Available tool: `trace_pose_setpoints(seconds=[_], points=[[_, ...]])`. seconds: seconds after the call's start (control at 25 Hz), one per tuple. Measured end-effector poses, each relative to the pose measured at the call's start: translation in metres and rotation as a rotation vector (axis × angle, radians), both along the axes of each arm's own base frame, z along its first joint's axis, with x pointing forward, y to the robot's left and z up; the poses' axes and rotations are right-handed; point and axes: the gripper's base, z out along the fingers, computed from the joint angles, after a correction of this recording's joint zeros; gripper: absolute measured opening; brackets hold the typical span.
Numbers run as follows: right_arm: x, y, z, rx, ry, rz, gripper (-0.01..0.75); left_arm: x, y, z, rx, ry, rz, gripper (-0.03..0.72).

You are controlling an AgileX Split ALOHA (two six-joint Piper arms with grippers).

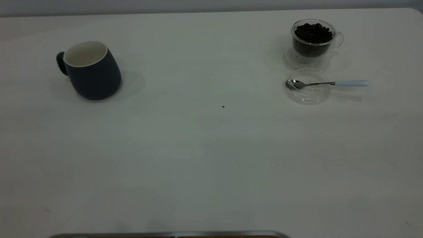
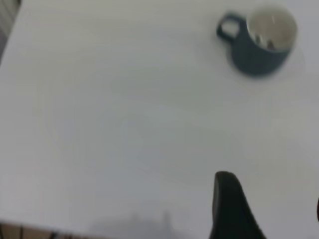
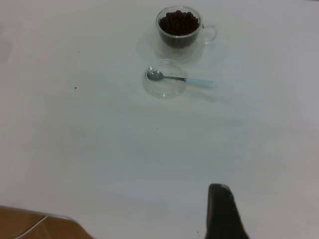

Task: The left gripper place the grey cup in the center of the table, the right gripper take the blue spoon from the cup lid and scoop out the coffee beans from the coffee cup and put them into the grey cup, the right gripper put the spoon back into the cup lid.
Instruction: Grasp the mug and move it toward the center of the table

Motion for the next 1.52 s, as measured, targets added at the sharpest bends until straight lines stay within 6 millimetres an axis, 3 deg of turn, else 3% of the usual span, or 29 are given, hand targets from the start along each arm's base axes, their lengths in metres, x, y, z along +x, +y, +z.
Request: trace_pose_setpoints(seconds=[0.48,0.64,0.8,1.2,1.52], points=[[0.0,0.0,0.0,0.0,0.0,0.0,0.494,0.18,0.021,0.003,0.111,0.23,-0.021,0.546],[0.0,0.0,0.0,0.0,0.0,0.0,0.494,0.242,0.027,-0.018,0.114,0.335,-0.033,0.546],[0.0,0.0,0.0,0.0,0.0,0.0,0.494,0.285,0.03,-0.048,0.155,0.429,-0.104,0.546],[0.0,0.0,0.0,0.0,0.0,0.0,0.494,0.326,0.025,-0.12,0.435,0.518,-0.597,0.546],[0.0,0.0,0.0,0.0,0.0,0.0,0.494,0.34,0.005,-0.174,0.684,0.527,-1.085,0.546]])
